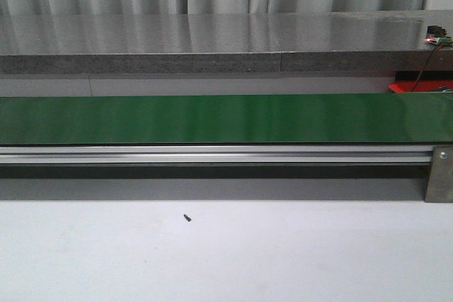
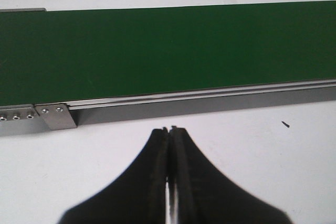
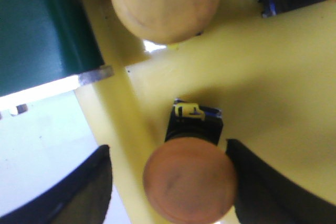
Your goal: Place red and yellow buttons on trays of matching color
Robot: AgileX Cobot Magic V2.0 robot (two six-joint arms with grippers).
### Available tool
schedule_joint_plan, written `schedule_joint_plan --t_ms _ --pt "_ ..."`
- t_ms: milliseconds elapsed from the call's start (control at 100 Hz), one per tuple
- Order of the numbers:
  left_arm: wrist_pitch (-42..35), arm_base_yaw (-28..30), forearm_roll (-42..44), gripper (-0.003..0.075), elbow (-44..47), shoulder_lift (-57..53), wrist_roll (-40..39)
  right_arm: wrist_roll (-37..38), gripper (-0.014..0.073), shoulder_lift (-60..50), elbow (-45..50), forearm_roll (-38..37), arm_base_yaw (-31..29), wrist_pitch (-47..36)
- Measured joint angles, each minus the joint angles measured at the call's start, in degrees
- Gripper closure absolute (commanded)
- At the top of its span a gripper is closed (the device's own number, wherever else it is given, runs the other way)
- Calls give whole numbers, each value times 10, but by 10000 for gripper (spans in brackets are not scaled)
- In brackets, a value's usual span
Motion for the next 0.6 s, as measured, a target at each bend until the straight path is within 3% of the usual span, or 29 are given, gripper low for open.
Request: schedule_joint_plan --t_ms 430,500,600 --pt "0 0 0 740 0 0 0 -3 47 -75 0 -17 0 0" --pt "0 0 0 740 0 0 0 -6 136 -109 0 -23 0 0" --pt "0 0 0 740 0 0 0 -10 373 -155 0 -26 0 1"
